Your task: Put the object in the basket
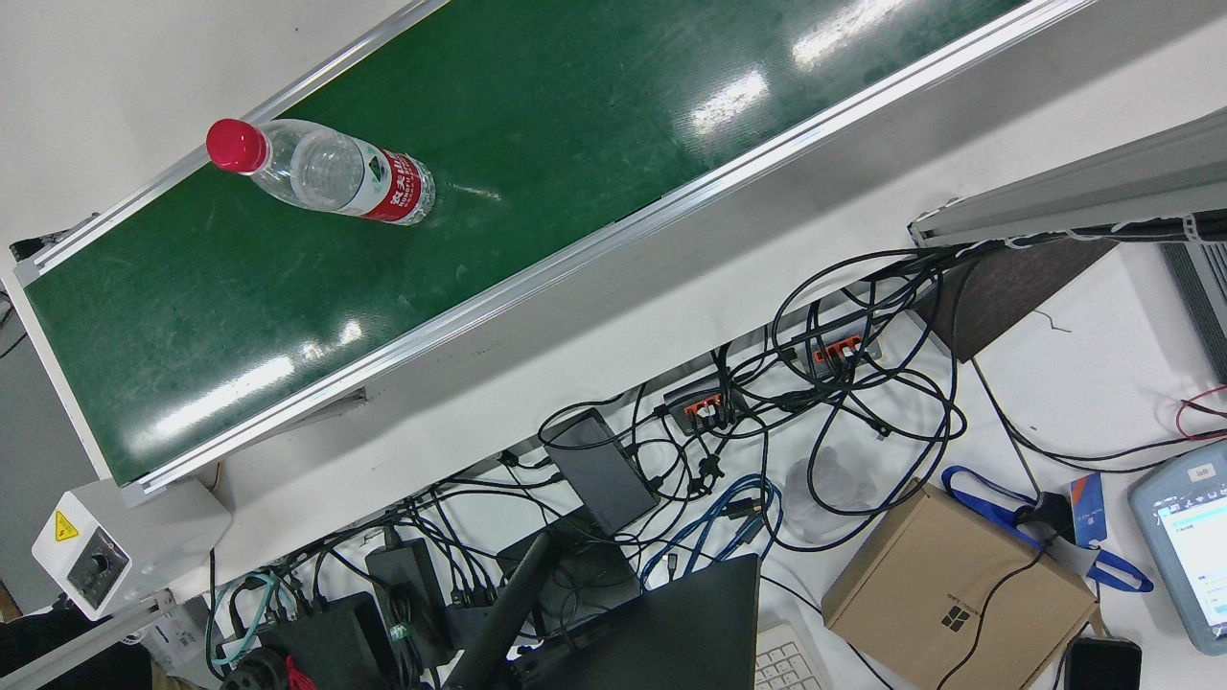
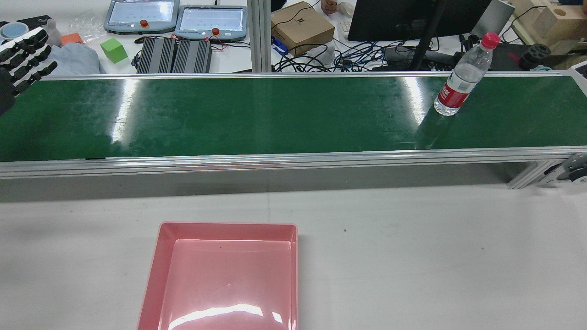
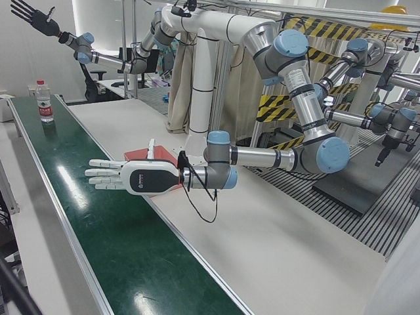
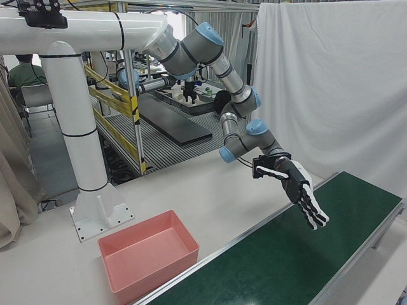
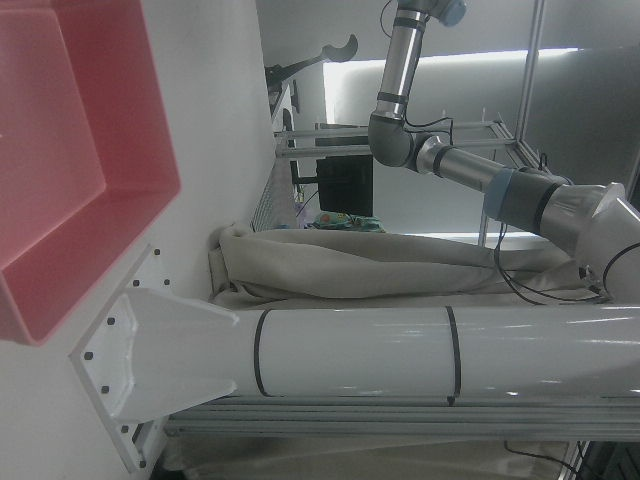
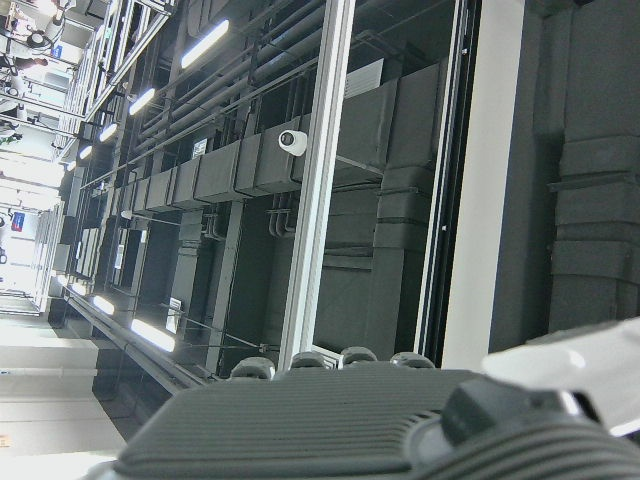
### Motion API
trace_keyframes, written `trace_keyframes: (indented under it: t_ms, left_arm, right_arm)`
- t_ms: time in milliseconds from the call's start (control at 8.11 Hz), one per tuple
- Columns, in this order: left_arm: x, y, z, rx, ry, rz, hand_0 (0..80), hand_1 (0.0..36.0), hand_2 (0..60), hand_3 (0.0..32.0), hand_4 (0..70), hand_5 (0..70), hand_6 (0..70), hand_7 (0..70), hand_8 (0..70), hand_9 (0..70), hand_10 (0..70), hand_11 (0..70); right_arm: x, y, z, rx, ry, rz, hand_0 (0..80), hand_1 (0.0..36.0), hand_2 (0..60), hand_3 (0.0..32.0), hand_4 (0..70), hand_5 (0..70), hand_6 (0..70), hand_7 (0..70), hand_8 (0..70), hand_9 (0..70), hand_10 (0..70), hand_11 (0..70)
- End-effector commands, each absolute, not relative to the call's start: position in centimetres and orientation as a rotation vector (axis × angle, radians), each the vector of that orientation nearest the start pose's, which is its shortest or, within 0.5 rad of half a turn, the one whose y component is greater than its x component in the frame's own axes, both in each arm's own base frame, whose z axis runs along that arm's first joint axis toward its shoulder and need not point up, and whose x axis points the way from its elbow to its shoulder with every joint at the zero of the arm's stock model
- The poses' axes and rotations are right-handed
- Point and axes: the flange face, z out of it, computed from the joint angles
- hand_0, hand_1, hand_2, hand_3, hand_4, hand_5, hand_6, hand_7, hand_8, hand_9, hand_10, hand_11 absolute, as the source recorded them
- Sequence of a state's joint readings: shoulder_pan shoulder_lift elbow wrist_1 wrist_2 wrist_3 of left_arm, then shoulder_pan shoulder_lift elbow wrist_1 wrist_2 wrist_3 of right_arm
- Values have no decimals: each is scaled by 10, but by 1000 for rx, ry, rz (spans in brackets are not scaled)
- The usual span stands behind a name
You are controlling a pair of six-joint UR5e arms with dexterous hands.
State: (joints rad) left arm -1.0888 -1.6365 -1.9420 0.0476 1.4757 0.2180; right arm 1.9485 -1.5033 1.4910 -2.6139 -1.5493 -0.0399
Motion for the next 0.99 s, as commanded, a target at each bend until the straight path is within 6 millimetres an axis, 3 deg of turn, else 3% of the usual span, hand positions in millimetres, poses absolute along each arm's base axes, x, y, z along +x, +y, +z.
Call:
trace_keyframes:
  t_ms: [0,863]
  left_arm:
    - [109,-521,477,-232,2368,-1543,482,12,0,0,101,45,0,0,15,4,35,58]
    - [112,-521,477,-232,2366,-1534,484,13,0,0,123,51,2,0,26,11,37,60]
  right_arm:
    - [331,-467,630,-546,2503,-1470,0,0,0,0,0,0,0,0,0,0,0,0]
    - [331,-467,630,-546,2503,-1470,0,0,0,0,0,0,0,0,0,0,0,0]
